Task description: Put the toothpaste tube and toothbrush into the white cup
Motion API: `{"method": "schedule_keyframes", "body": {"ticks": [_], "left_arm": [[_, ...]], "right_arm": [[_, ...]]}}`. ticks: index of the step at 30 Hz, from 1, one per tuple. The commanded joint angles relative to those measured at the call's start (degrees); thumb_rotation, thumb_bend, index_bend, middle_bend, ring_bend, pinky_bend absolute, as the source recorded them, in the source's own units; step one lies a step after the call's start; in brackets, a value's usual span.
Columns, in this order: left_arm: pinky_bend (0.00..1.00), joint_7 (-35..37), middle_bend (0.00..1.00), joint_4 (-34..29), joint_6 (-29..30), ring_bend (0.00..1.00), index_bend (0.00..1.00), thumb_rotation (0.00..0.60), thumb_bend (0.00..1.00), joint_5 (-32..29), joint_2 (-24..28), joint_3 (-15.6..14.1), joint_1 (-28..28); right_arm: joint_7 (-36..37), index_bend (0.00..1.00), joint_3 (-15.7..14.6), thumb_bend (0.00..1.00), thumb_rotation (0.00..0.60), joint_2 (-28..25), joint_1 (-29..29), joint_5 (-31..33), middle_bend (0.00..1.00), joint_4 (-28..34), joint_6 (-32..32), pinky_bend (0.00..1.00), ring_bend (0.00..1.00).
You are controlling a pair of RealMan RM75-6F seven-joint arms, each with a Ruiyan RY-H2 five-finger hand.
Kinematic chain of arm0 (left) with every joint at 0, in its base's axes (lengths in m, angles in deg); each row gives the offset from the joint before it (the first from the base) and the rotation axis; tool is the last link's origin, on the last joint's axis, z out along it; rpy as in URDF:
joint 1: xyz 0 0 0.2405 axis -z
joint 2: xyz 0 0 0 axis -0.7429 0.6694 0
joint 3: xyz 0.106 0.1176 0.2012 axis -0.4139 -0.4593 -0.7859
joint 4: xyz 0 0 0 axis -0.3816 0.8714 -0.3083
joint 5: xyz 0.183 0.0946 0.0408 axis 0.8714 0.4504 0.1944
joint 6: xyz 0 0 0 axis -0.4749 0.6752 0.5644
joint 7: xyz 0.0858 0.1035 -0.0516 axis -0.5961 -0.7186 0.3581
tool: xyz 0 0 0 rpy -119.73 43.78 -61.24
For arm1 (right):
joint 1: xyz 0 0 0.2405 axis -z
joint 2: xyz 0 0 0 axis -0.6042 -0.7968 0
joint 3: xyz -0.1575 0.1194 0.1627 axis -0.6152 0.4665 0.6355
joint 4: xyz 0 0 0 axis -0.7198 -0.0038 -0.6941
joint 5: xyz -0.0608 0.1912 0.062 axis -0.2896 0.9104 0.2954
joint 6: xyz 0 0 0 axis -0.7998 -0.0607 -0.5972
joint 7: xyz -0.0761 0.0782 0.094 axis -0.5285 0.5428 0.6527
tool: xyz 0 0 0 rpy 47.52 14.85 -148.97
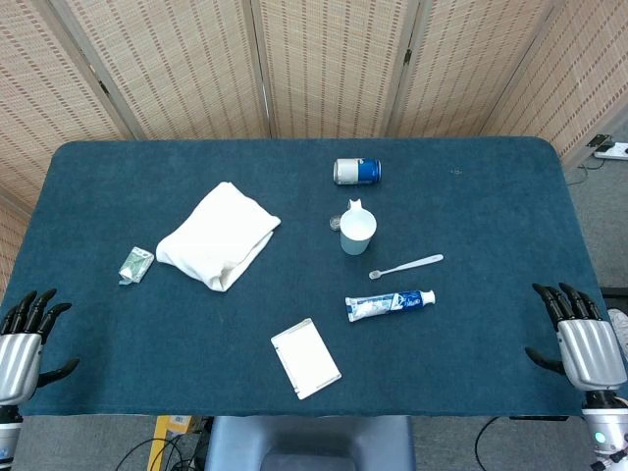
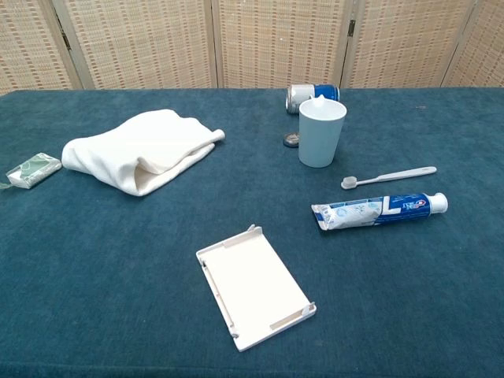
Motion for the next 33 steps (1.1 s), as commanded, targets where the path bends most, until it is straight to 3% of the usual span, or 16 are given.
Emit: {"method": "schedule_keyframes", "body": {"ticks": [1, 13, 19, 25, 33], "left_arm": [[0.16, -0.6, 0.11, -0.2, -0.1, 0.03, 0.25, 0.6, 0.17, -0.5, 0.0, 0.2, 0.0], [0.16, -0.8, 0.11, -0.3, 0.7, 0.03, 0.25, 0.6, 0.17, -0.4, -0.2, 0.1, -0.4], [0.16, -0.7, 0.11, -0.5, 0.8, 0.03, 0.25, 0.6, 0.17, -0.1, -0.2, 0.1, -0.3], [0.16, -0.4, 0.11, -0.6, 1.6, 0.03, 0.25, 0.6, 0.17, 0.4, -0.3, 0.1, -0.7], [0.16, -0.6, 0.11, -1.0, 3.0, 0.03, 0.26, 0.6, 0.17, -0.2, -0.3, 0.0, -1.9]], "right_arm": [[0.1, 0.12, 0.0, 0.0, 0.6, 0.1, 0.0, 0.0, 0.21, 0.0, 0.0, 0.17, 0.13], [0.9, 0.12, -0.1, 0.0, 0.6, 0.0, -0.1, -0.9, 0.24, -0.3, -0.2, 0.19, 0.16], [-0.7, 0.12, 0.1, 0.02, 0.6, -1.4, -3.2, -4.5, 0.3, 1.4, 2.2, 0.21, 0.18], [-4.7, 0.16, 1.4, 0.03, 0.6, -1.0, -8.2, -5.8, 0.31, 3.2, 7.6, 0.22, 0.18], [-12.9, 0.2, 3.5, 0.03, 0.6, 4.7, -17.1, -2.3, 0.28, 2.4, 20.1, 0.22, 0.18]]}}
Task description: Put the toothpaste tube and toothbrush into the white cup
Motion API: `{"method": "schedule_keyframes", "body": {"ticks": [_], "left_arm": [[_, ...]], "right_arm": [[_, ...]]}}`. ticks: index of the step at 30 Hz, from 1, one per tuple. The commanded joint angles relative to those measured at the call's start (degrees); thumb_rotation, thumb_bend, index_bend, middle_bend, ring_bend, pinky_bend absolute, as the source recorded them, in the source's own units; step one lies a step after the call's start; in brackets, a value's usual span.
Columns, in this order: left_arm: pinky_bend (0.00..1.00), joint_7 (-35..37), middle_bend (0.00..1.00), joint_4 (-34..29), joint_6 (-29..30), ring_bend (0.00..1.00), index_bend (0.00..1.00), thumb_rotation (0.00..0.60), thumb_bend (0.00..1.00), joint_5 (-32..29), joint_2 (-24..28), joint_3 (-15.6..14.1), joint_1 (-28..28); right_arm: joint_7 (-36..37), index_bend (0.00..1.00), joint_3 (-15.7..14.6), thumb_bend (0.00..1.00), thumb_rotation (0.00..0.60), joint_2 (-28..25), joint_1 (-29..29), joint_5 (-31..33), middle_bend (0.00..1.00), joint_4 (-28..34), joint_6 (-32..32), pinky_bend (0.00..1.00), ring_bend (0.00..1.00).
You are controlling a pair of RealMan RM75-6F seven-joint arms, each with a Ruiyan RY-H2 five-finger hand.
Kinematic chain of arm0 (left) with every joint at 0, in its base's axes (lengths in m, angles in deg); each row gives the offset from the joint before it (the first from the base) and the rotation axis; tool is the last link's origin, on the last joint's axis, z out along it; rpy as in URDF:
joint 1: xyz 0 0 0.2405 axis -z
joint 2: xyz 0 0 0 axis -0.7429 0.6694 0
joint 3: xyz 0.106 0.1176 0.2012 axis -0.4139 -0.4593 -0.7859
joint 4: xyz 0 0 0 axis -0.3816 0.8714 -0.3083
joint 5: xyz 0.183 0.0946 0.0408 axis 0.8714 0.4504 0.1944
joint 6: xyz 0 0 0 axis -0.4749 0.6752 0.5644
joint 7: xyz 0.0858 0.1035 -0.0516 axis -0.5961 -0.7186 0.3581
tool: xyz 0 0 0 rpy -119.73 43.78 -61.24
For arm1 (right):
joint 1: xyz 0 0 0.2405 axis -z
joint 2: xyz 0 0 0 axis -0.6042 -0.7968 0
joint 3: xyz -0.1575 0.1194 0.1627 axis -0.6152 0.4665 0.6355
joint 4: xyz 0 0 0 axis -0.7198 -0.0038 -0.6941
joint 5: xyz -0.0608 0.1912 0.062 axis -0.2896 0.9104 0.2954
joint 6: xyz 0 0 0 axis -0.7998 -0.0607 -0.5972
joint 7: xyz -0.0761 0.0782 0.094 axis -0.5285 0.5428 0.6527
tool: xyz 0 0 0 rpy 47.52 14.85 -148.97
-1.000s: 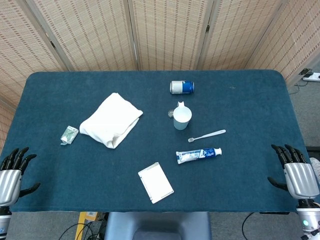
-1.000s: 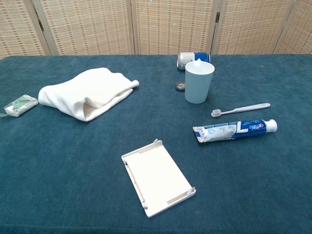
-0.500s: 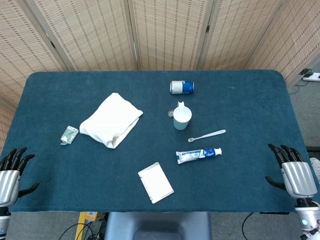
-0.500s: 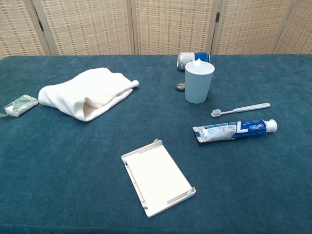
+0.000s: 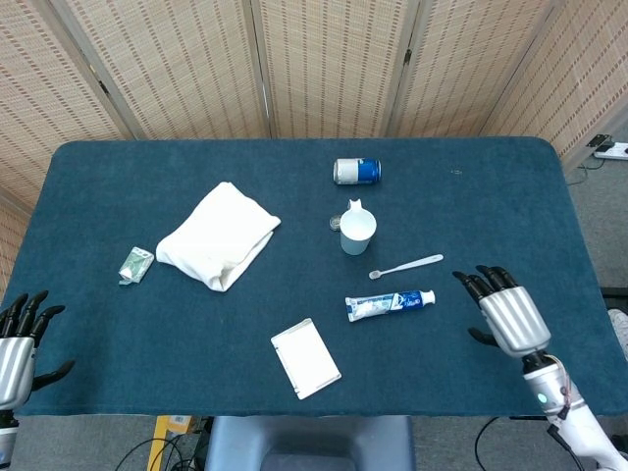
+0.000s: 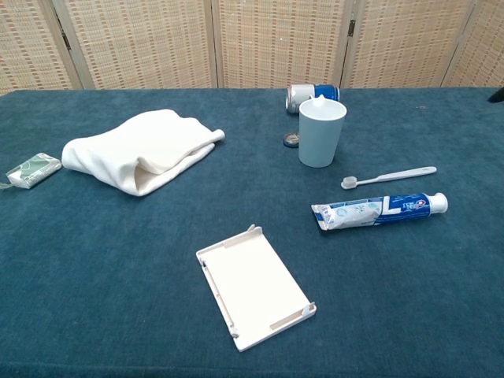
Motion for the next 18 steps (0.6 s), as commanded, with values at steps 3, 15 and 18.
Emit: {"method": "schedule_keyframes", "body": {"ticks": [3, 15, 18], "left_arm": [[0.16, 0.5, 0.11, 0.0, 0.8, 0.03, 0.27, 0.6, 0.17, -0.2, 0.1, -0.4, -1.0], [0.16, 1.7, 0.11, 0.5, 1.7, 0.03, 0.27, 0.6, 0.17, -1.5, 0.5, -0.8, -2.9], [0.16, 1.8, 0.11, 0.6, 1.5, 0.03, 0.27, 0.6, 0.17, -1.9, 0.5, -0.9, -3.2]], "right_arm": [[-6.1, 0.2, 1.6, 0.03, 0.6, 5.7, -6.7, 3.4, 0.27, -1.5, 9.5, 0.22, 0.17], [-10.4, 0.26, 2.5, 0.04, 0.6, 16.8, -14.2, 9.1, 0.32, -9.8, 17.0, 0.22, 0.17], [-10.2, 0.26, 2.8, 0.05, 0.6, 19.3, -15.4, 10.9, 0.32, -12.3, 18.0, 0.22, 0.17]]}}
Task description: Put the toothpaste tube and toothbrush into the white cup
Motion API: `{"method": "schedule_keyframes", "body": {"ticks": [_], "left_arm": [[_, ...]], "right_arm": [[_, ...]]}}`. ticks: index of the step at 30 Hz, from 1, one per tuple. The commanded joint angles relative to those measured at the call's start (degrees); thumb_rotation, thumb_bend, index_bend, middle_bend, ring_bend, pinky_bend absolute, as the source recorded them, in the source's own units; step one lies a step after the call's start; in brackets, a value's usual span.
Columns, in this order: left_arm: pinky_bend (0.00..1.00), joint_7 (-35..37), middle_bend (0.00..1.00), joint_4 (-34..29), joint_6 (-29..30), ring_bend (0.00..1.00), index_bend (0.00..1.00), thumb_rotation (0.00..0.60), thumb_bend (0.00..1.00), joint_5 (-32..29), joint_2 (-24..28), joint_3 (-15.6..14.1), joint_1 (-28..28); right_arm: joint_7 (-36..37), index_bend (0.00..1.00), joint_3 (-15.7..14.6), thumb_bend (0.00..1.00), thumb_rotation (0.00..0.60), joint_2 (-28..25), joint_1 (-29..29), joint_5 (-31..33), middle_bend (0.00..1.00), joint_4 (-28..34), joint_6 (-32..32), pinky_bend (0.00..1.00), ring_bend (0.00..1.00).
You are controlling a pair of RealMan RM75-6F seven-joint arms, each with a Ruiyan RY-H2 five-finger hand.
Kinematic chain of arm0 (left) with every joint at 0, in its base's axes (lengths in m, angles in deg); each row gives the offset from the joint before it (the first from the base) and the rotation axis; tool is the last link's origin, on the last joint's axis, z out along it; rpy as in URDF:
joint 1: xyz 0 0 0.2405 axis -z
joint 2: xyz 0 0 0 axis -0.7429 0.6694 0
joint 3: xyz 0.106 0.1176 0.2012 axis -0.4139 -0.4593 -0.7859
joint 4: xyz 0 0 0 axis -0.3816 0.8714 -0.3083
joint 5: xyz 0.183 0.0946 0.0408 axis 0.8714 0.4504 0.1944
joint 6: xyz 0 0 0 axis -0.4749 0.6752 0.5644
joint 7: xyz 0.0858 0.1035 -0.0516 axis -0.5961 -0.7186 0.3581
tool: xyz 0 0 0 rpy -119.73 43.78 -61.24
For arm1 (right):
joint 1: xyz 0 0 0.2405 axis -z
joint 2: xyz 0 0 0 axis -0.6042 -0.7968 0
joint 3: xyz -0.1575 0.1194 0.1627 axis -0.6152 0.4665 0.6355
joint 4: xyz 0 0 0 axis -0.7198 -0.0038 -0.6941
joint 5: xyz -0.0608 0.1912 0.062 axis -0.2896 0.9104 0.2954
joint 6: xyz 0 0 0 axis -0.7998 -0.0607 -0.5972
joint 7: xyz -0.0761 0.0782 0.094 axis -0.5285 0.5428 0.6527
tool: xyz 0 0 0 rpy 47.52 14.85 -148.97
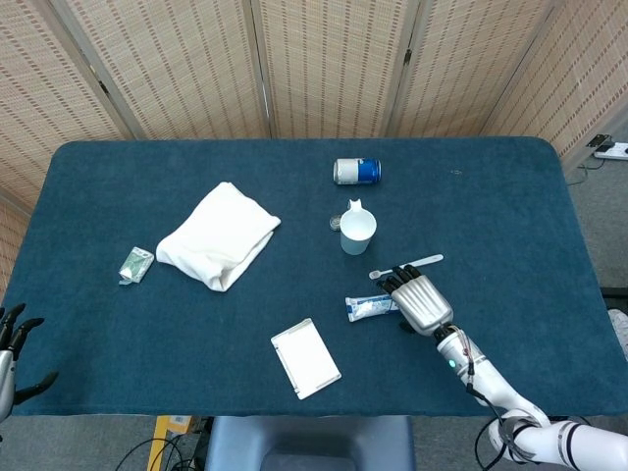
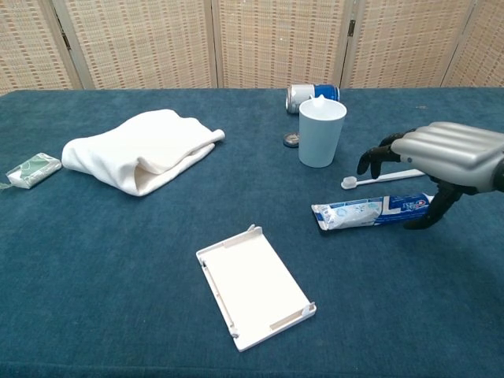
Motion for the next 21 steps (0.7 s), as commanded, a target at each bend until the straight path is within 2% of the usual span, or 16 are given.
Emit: {"method": "schedule_keyframes", "body": {"ticks": [1, 13, 21], "left_arm": [[0.16, 0.1, 0.11, 0.1, -0.1, 0.03, 0.27, 0.6, 0.17, -0.1, 0.0, -0.1, -0.2], [0.16, 1.3, 0.11, 1.1, -0.2, 0.03, 0.27, 0.6, 0.17, -0.7, 0.1, -0.3, -1.1], [0.16, 2.3, 0.11, 1.9, -0.3, 0.03, 0.27, 0.6, 0.17, -0.7, 0.0, -0.3, -1.5]], "right_arm": [[0.1, 0.26, 0.2, 0.05, 0.6, 2.4, -1.4, 1.9, 0.32, -2.3, 1.3, 0.22, 0.17], [-1.2, 0.3, -0.5, 0.11, 0.6, 5.8, -4.3, 4.7, 0.34, -6.0, 3.0, 0.22, 0.17], [-2.6, 0.38, -1.0, 0.13, 0.6, 6.4, -5.3, 6.6, 0.39, -6.8, 3.3, 0.23, 0.17]]}}
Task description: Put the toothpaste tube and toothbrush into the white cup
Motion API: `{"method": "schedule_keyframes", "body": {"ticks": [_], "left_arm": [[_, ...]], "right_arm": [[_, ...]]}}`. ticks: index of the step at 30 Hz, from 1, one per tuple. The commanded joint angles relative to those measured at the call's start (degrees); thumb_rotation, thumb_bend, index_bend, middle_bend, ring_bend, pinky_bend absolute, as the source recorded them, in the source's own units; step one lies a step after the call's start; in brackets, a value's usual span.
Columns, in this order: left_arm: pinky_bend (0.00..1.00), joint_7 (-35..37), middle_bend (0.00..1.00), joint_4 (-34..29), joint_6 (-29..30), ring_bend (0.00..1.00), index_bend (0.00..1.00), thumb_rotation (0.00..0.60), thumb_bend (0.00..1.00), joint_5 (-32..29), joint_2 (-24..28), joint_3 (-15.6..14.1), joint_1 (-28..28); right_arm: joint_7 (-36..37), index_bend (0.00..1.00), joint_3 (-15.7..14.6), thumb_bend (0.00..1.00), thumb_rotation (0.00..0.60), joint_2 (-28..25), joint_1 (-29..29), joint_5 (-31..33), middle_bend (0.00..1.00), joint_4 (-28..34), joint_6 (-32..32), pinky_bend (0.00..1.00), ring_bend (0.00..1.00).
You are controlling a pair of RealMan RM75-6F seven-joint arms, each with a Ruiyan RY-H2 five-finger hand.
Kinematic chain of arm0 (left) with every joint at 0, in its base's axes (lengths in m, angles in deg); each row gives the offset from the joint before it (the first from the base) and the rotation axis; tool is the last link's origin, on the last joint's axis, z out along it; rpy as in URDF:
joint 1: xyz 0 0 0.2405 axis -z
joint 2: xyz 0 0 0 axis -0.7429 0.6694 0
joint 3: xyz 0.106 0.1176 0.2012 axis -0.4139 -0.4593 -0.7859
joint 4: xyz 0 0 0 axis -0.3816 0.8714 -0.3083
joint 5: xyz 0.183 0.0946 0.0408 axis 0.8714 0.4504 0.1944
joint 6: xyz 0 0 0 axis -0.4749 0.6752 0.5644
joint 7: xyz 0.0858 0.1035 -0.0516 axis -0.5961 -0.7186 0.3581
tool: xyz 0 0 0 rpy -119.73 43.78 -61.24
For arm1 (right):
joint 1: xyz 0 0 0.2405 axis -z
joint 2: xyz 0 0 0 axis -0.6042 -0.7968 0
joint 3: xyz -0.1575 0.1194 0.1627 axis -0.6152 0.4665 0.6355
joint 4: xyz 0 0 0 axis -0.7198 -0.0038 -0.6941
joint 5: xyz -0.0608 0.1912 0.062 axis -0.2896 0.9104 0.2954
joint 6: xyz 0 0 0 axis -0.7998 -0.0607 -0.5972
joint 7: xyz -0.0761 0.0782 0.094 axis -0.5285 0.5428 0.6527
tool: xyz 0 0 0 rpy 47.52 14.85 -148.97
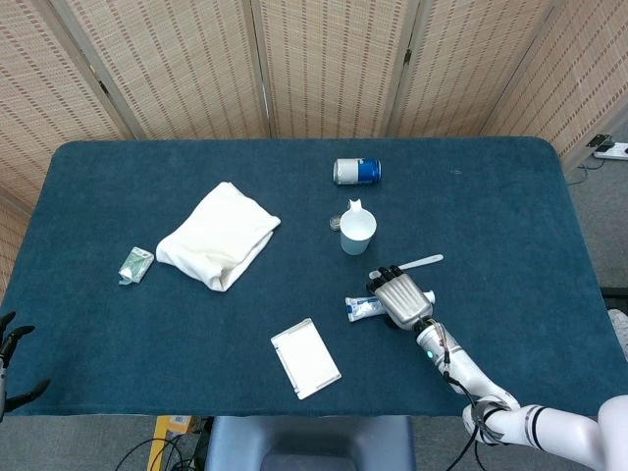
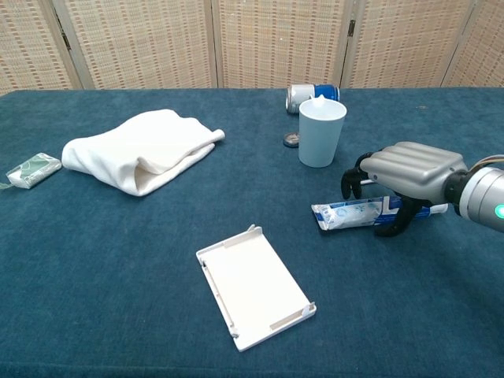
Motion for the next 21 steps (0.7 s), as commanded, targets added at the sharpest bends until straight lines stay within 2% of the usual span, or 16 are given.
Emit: {"method": "schedule_keyframes", "body": {"ticks": [1, 10, 15, 21], "left_arm": [[0.16, 0.2, 0.11, 0.2, -0.1, 0.03, 0.27, 0.6, 0.17, 0.1, -0.1, 0.0, 0.0], [0.16, 0.9, 0.11, 0.8, -0.2, 0.03, 0.27, 0.6, 0.17, 0.3, -0.1, 0.1, -0.2], [0.16, 1.1, 0.11, 1.1, -0.4, 0.03, 0.27, 0.6, 0.17, 0.3, -0.3, 0.2, -0.1], [0.16, 1.3, 0.11, 1.4, -0.5, 0.03, 0.27, 0.6, 0.17, 0.3, -0.4, 0.3, -0.2]], "right_arm": [[-0.2, 0.39, -0.2, 0.15, 0.6, 0.2, -0.3, 0.3, 0.39, -0.2, -0.1, 0.23, 0.17], [-0.2, 0.47, -0.7, 0.18, 0.6, 0.3, -0.6, 1.3, 0.44, -0.7, -0.9, 0.25, 0.2], [-0.1, 0.54, -1.1, 0.25, 0.6, 0.6, -0.7, 1.4, 0.49, -1.0, -1.6, 0.28, 0.24], [4.5, 0.58, -0.3, 0.3, 0.6, -0.5, -0.3, 0.8, 0.52, 0.6, -3.3, 0.3, 0.28]]}}
